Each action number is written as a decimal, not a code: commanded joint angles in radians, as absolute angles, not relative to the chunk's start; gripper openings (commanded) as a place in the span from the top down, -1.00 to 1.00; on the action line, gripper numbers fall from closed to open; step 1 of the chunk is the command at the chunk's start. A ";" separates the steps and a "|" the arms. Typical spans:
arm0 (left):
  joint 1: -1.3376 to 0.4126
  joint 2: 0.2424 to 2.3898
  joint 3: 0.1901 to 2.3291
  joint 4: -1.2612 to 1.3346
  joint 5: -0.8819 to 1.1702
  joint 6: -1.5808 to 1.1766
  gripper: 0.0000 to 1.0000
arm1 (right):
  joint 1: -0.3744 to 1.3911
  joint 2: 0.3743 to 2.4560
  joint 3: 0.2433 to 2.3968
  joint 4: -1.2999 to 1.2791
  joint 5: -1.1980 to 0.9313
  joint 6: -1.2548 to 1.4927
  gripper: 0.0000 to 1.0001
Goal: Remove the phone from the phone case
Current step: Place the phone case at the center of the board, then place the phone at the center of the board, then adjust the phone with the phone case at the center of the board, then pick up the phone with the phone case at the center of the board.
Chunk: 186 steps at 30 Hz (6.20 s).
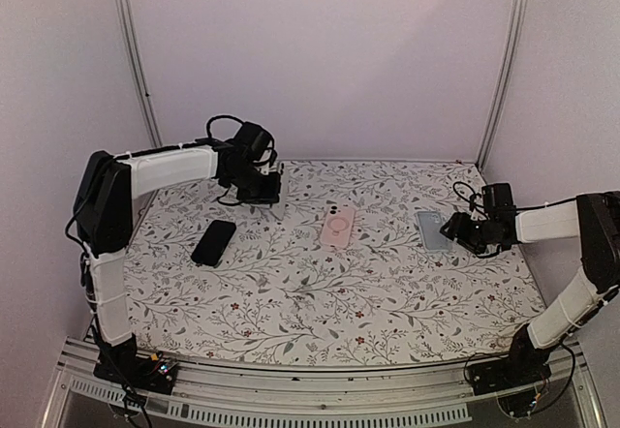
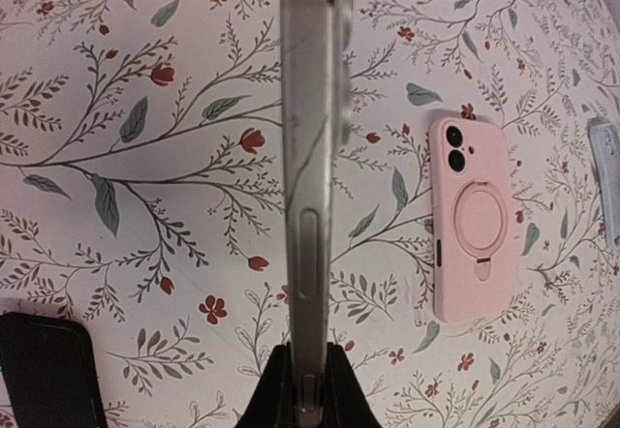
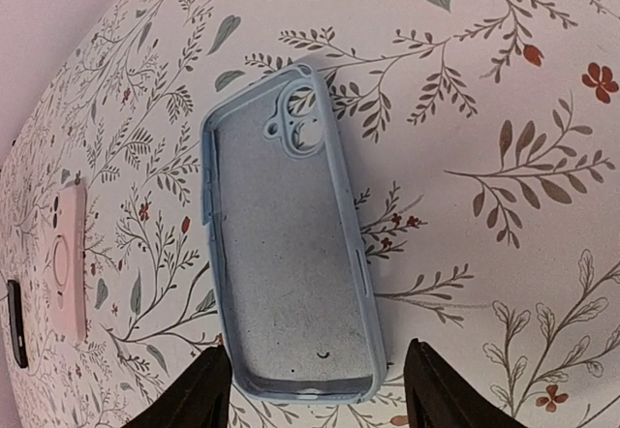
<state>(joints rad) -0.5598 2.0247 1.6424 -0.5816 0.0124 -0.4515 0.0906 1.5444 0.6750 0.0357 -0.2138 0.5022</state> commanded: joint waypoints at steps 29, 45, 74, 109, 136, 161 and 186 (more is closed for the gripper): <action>-0.418 2.375 2.174 -0.997 -0.460 -0.267 1.00 | 0.193 1.352 0.776 -0.167 -0.061 0.413 -0.98; -0.394 2.509 2.301 -1.121 -0.495 -0.247 0.89 | 0.248 1.379 0.805 -0.158 -0.071 0.429 -0.98; -0.401 2.439 2.235 -0.996 -0.273 -0.272 0.22 | 0.340 1.466 0.864 -0.172 -0.036 0.432 -0.98; -0.418 1.694 1.295 -0.385 0.264 -0.398 -0.11 | 0.791 2.206 1.627 -0.394 0.245 0.579 -0.98; -0.420 1.621 1.243 -0.352 0.332 -0.394 -0.11 | 0.861 2.380 1.797 -0.674 0.501 0.633 -0.98; -0.421 1.647 1.225 -0.316 0.398 -0.434 -0.11 | 0.764 2.204 1.537 -0.422 0.254 0.561 -0.92; -0.443 1.806 1.080 0.002 0.615 -0.770 -0.11 | 0.814 2.165 1.525 -0.387 0.195 0.452 -0.20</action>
